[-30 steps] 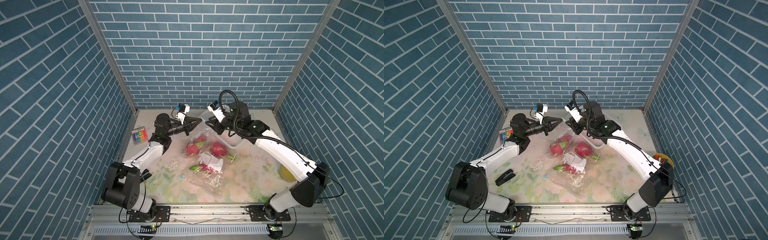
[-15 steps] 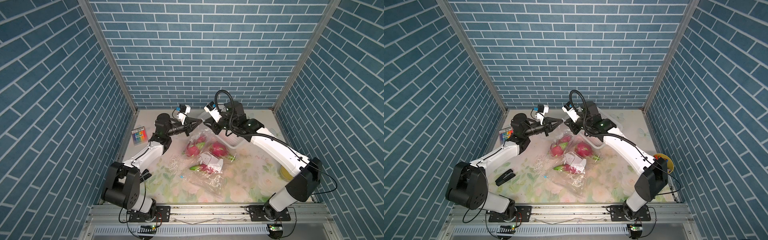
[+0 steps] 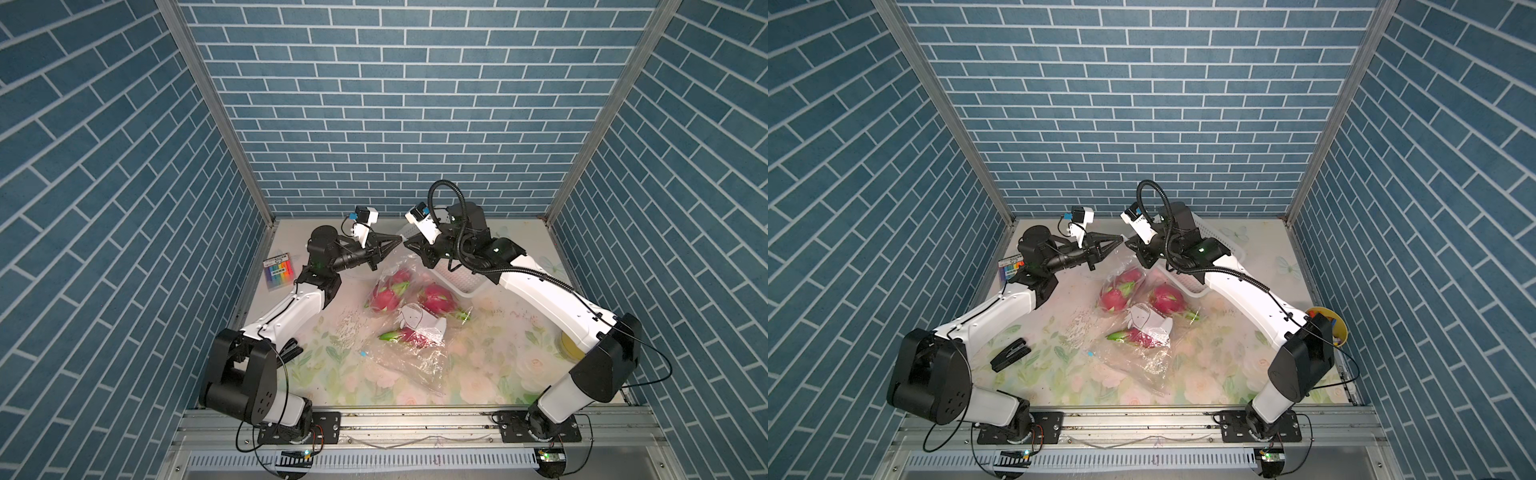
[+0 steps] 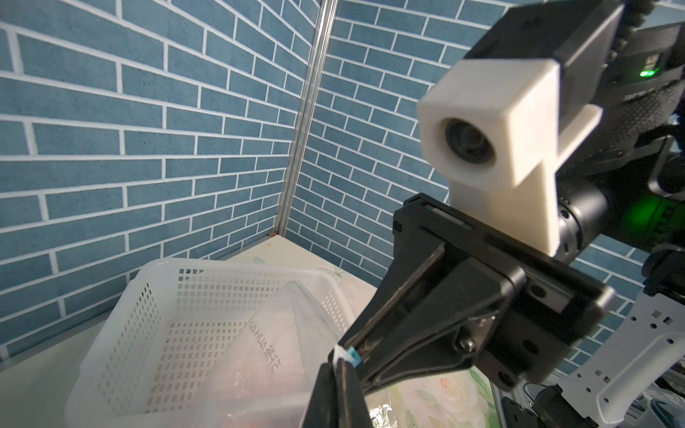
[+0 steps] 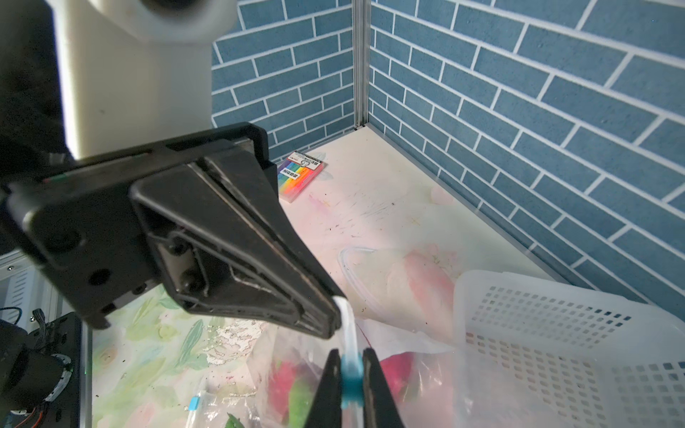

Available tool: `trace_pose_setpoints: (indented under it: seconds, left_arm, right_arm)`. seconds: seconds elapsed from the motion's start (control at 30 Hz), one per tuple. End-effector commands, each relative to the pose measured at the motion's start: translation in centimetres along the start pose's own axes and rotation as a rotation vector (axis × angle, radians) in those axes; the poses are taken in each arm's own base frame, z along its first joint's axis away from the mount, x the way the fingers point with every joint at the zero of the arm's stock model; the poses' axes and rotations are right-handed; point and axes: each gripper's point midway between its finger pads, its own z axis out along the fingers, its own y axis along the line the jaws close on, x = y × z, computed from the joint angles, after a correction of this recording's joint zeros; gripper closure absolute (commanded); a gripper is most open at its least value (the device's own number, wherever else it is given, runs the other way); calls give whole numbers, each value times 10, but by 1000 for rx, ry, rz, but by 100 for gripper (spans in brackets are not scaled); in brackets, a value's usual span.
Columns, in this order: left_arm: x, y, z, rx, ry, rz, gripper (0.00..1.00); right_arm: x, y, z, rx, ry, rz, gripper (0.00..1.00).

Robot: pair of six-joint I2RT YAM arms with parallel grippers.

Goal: Open the zip-top bag and take out the dragon fruit
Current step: Unzip the zipper on the zipper food storage bag.

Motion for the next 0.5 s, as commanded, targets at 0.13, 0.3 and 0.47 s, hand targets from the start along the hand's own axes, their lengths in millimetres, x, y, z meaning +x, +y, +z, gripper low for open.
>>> trace_pose_setpoints:
  seconds: [0.13,0.3,0.47]
  left_arm:
    - [-68,6,-28,-119,-183,112,100]
    - [-73,17,-40,-188,-217,111,100]
    - [-81,36,-53,-266,-250,100,100]
  right_arm:
    - [6,-2,-11,14,36,-6,97]
    - [7,-2,-16,31,48,-16,97]
    - [15,-4,-20,47,73,-13,97]
